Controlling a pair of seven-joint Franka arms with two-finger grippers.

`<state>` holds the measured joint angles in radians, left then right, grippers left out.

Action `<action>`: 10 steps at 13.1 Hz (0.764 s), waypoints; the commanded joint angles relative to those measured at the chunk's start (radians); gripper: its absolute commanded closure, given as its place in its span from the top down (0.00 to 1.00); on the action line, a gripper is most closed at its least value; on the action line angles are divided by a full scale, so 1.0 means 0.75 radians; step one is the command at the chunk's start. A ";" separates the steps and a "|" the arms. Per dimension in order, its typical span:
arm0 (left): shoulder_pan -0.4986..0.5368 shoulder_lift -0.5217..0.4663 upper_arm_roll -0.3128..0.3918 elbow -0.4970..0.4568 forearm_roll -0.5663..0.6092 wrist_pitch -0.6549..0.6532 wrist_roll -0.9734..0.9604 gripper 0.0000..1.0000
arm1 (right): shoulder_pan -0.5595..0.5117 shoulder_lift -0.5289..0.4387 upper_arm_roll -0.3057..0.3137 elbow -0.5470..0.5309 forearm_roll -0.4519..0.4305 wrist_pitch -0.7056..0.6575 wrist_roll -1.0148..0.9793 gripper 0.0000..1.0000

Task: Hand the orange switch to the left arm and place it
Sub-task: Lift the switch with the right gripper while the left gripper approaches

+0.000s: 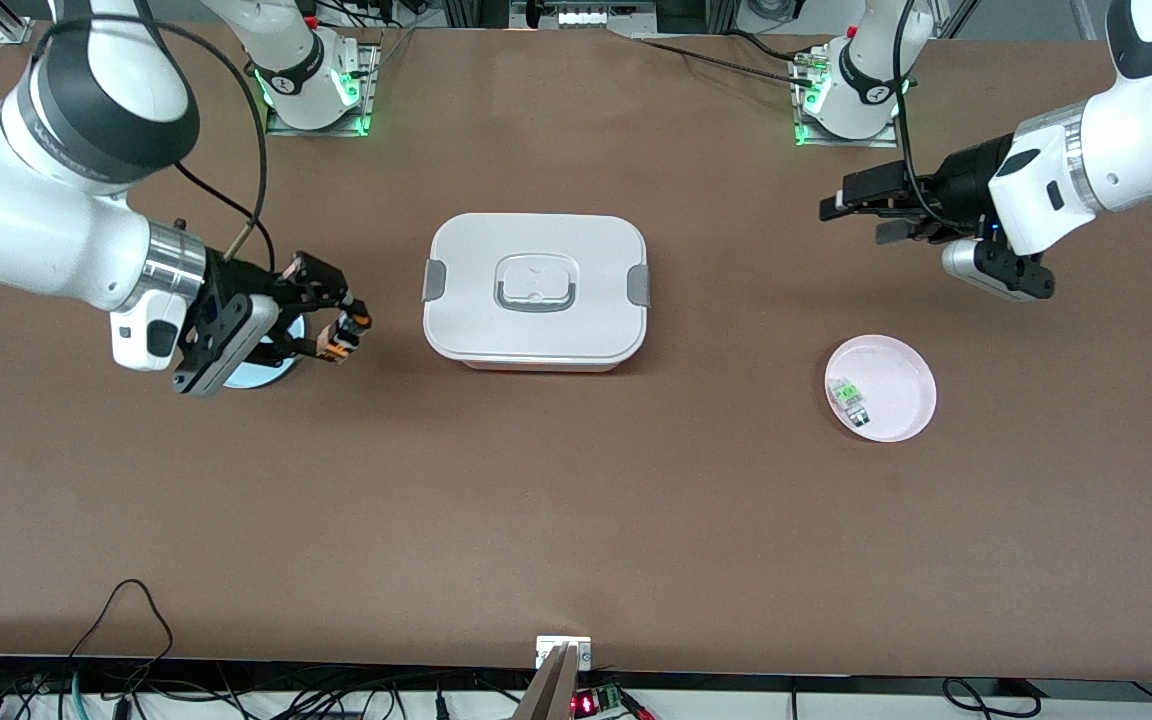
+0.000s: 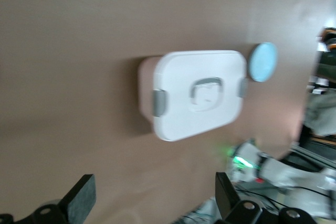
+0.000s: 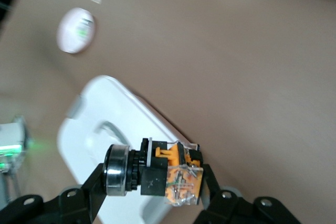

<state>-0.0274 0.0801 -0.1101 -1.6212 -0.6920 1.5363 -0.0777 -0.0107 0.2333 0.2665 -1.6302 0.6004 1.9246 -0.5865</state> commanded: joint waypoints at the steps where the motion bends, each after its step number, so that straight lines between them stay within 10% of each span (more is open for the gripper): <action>1: 0.012 0.024 0.006 -0.039 -0.277 -0.013 -0.009 1.00 | -0.016 -0.055 0.039 0.004 0.187 -0.020 -0.148 0.00; 10: -0.037 0.090 -0.098 -0.196 -1.053 0.309 -0.354 1.00 | -0.016 -0.125 0.383 -0.009 0.396 0.309 -0.208 0.00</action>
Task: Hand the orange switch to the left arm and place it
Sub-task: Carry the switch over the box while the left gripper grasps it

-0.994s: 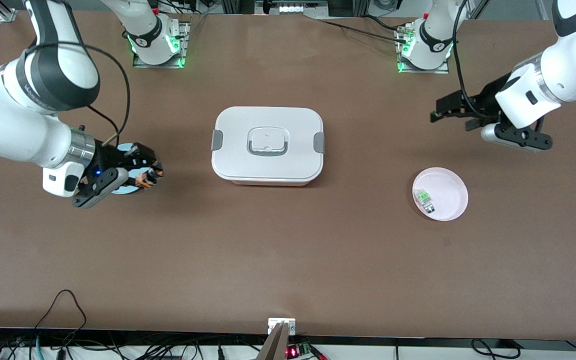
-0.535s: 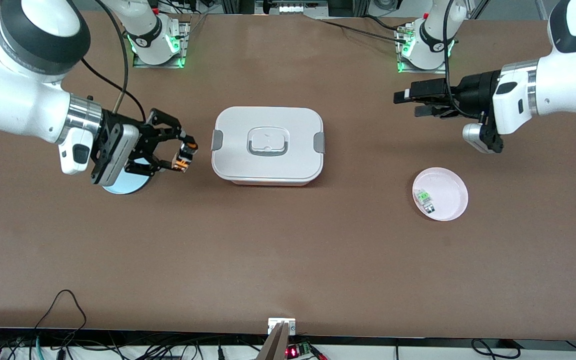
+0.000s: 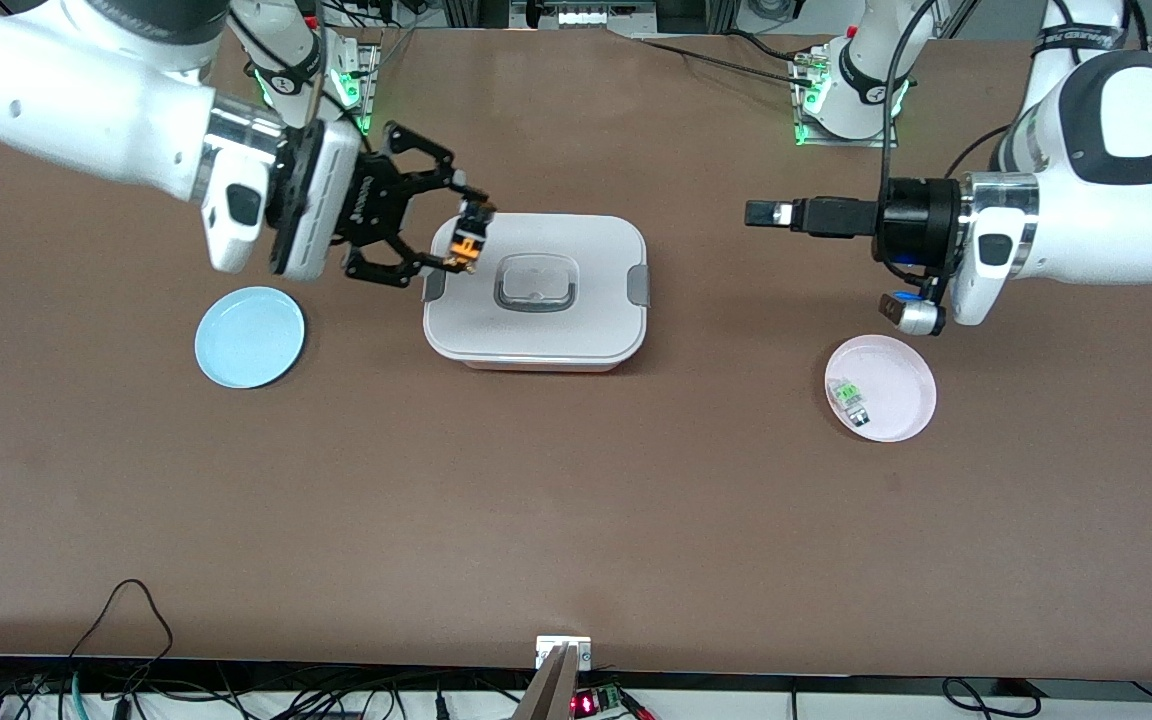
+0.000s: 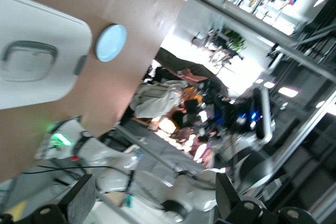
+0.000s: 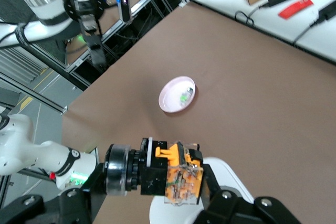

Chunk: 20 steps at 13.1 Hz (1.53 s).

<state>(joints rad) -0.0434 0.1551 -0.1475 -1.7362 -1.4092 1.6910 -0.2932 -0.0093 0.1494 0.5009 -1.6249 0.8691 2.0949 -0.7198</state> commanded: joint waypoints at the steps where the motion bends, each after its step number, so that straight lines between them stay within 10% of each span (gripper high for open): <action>1: -0.016 -0.013 -0.089 -0.055 -0.133 0.166 -0.100 1.00 | -0.018 -0.013 0.111 -0.016 0.038 0.147 -0.030 0.00; 11: -0.073 -0.019 -0.341 -0.056 -0.312 0.663 -0.196 1.00 | -0.018 -0.013 0.208 -0.016 0.038 0.318 -0.016 0.00; 20: -0.130 -0.017 -0.388 -0.051 -0.373 0.811 -0.196 0.98 | -0.014 -0.013 0.218 -0.018 0.038 0.318 -0.012 0.00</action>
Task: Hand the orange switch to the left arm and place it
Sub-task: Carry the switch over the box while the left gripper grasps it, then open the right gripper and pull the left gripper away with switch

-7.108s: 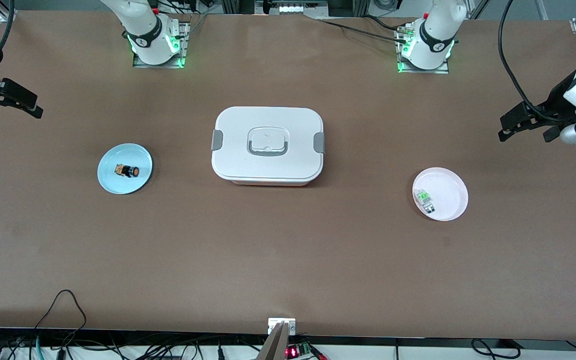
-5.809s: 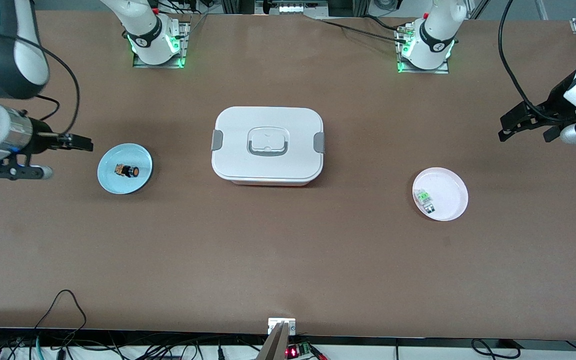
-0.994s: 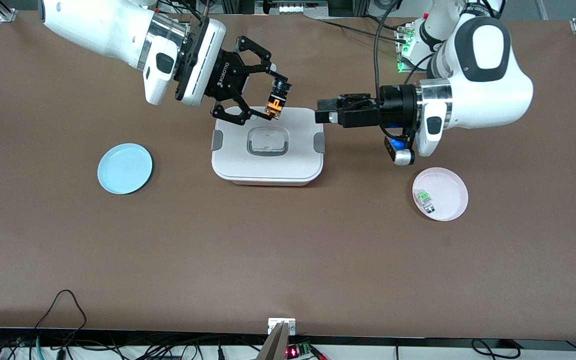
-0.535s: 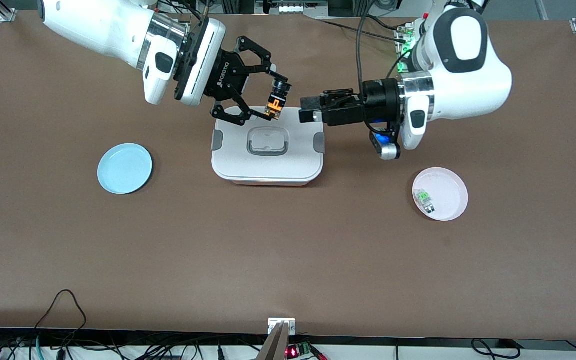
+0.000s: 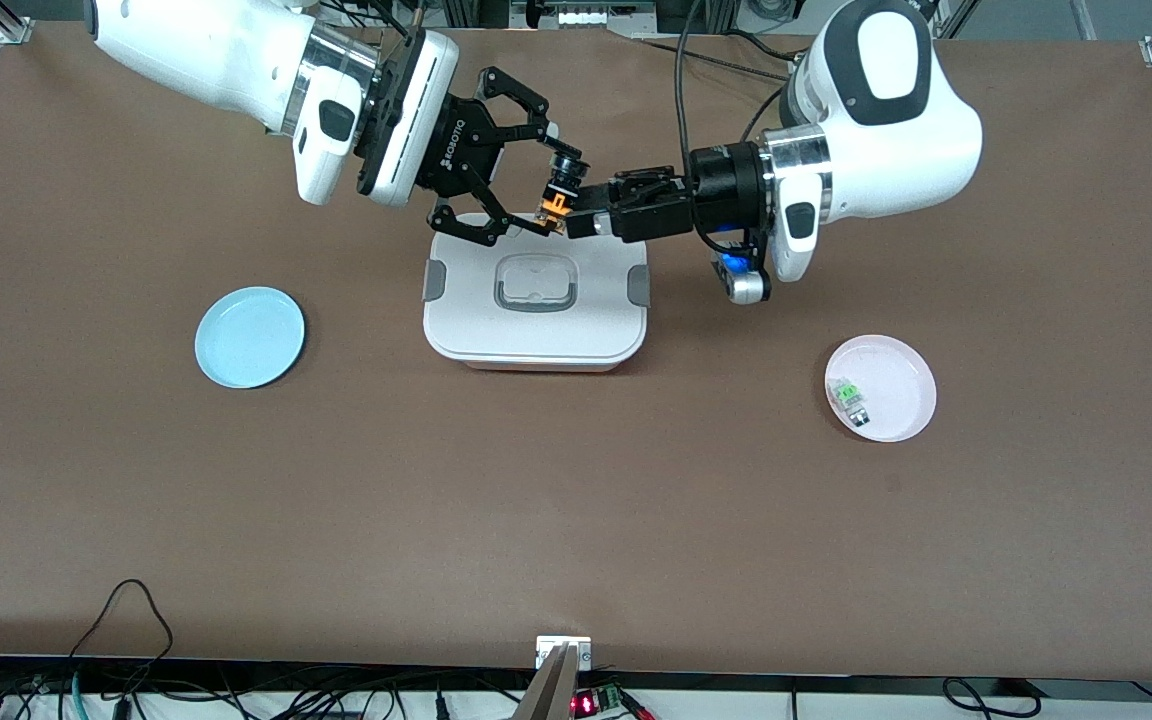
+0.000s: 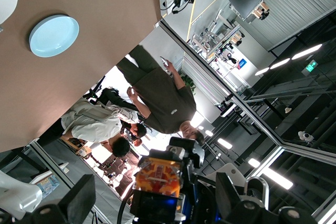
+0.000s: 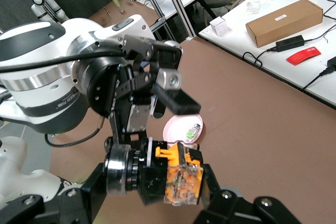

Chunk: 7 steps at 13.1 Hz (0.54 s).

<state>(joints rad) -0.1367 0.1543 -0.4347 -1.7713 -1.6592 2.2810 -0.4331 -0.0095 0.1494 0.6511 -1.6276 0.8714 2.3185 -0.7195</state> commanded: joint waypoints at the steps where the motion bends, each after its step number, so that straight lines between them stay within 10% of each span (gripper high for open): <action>1: -0.006 -0.015 -0.005 -0.005 -0.040 0.025 -0.009 0.95 | -0.014 -0.013 0.017 -0.014 0.035 0.020 -0.012 0.00; 4: -0.006 -0.018 -0.007 -0.005 -0.040 0.025 -0.009 0.73 | -0.012 -0.013 0.017 -0.014 0.035 0.020 -0.012 0.00; 7: -0.006 -0.022 -0.014 -0.005 -0.040 0.023 -0.009 0.28 | -0.012 -0.013 0.017 -0.012 0.035 0.020 -0.012 0.00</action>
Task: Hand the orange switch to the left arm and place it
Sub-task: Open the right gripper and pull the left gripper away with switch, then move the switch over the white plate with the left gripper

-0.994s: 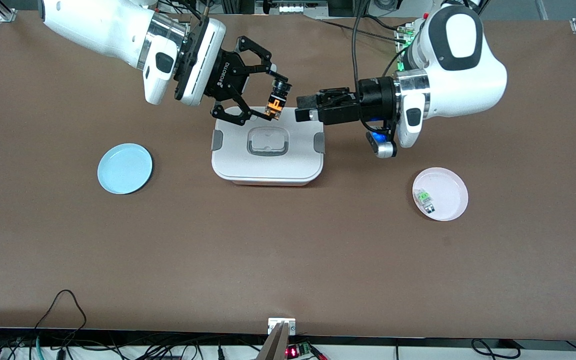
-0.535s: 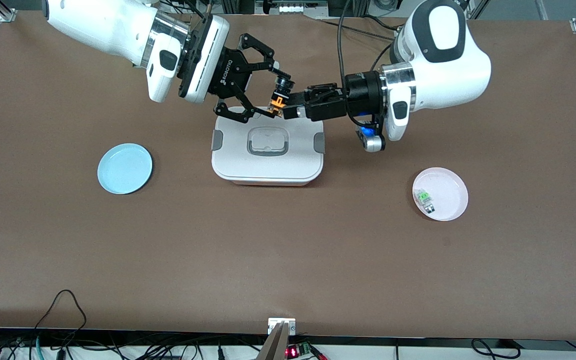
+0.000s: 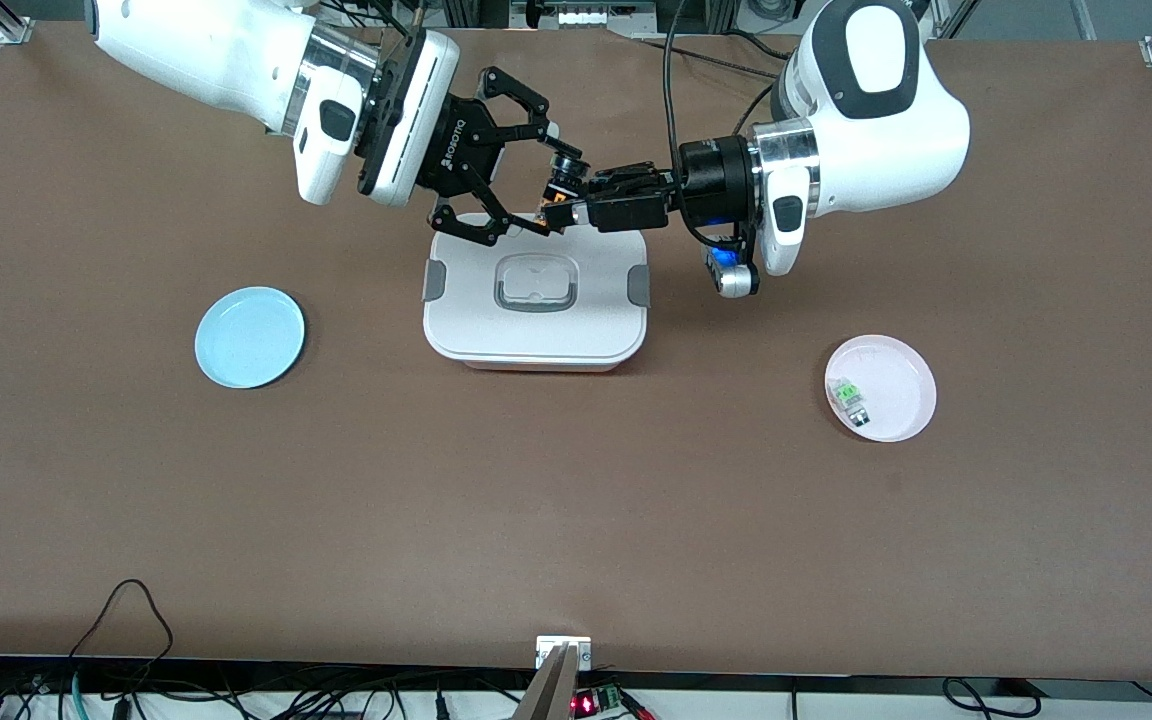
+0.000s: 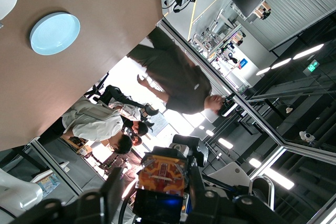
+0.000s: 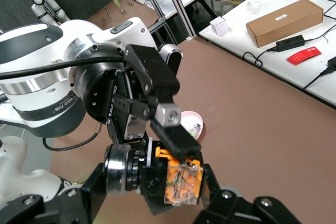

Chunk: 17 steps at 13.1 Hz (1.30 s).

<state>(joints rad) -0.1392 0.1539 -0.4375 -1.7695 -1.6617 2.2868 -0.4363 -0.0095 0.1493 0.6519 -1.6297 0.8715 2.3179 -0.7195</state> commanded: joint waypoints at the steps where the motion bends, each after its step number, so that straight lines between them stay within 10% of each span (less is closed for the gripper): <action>1: -0.003 -0.023 -0.012 -0.007 -0.036 0.013 -0.005 0.08 | -0.012 -0.013 0.016 -0.009 0.034 0.020 -0.012 0.00; 4: 0.003 -0.027 -0.012 -0.009 -0.030 0.003 -0.001 0.00 | -0.012 -0.013 0.016 -0.009 0.034 0.020 -0.012 0.00; 5: 0.008 -0.031 -0.012 -0.009 -0.028 0.003 -0.003 0.00 | -0.012 -0.013 0.016 -0.003 0.034 0.016 0.002 0.26; 6: 0.014 -0.037 -0.012 -0.011 -0.028 0.003 -0.001 0.00 | -0.012 -0.013 0.016 -0.001 0.032 0.010 0.045 0.98; 13: 0.116 -0.054 0.037 -0.066 0.025 -0.134 0.003 0.00 | -0.016 -0.015 -0.002 0.003 0.032 -0.051 0.153 1.00; 17: 0.126 -0.052 0.154 -0.113 0.451 -0.322 0.001 0.00 | -0.018 -0.017 -0.239 -0.007 -0.073 -0.273 0.205 1.00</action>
<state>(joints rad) -0.0501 0.1464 -0.3507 -1.8151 -1.4425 2.0983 -0.4326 -0.0139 0.1470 0.5497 -1.6296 0.8600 2.2048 -0.5896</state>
